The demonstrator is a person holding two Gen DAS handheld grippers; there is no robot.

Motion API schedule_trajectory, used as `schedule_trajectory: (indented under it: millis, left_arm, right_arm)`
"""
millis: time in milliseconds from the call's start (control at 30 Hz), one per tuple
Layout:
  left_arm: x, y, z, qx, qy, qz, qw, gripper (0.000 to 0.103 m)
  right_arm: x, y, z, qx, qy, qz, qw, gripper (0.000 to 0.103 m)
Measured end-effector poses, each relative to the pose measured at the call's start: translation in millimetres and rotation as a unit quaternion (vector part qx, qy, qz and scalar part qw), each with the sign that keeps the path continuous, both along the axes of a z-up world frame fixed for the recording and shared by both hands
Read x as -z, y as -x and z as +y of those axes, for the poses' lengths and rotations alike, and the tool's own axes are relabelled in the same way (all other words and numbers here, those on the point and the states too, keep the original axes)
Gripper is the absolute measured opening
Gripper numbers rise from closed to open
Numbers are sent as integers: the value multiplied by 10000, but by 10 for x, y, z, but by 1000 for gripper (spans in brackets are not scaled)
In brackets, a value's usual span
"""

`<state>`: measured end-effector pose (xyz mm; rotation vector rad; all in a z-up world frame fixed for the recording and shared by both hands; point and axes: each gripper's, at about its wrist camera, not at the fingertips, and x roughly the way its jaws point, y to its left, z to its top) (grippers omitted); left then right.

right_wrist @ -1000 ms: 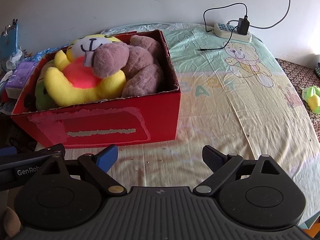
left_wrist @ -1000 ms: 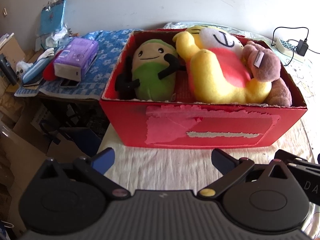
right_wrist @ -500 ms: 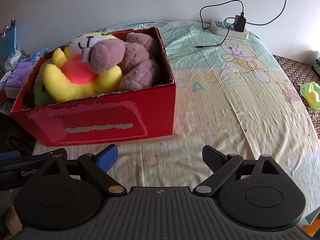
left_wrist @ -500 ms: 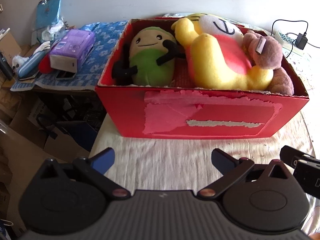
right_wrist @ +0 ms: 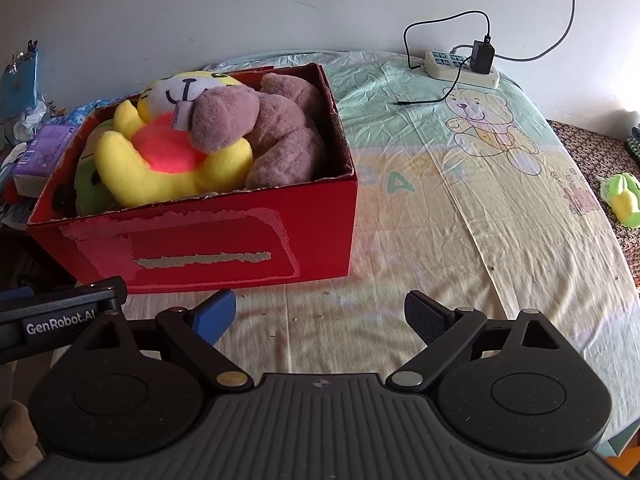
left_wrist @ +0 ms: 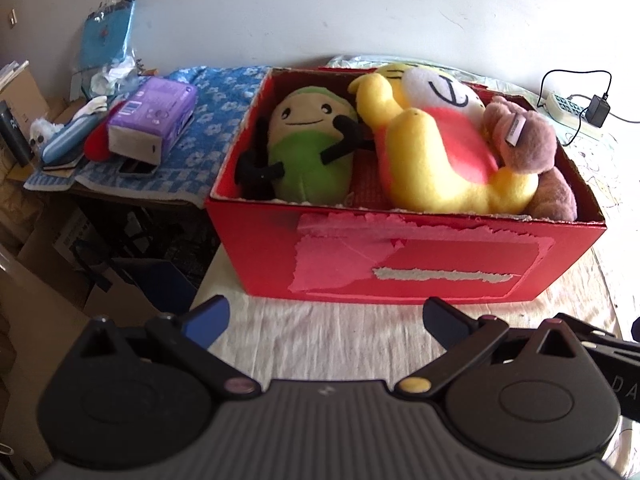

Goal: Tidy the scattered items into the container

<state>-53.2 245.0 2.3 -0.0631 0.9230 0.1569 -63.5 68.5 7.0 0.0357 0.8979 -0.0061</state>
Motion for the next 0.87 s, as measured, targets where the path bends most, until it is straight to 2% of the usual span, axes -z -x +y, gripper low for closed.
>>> schedule_trajectory:
  millis: [100,400,867]
  left_arm:
    - [4,-4,-3,13,-126,9,9999,103]
    - [22,16,70,-55,-129,64,9999,103]
    - [53,17,53,29,-146,96,9998,103]
  right_arm:
    - [3,10,26,-7,26,-42,10000,93]
    - [-29,9,112,-61,111,-249,9996,93]
    - [2,24,59,56,31,-176,9998,93]
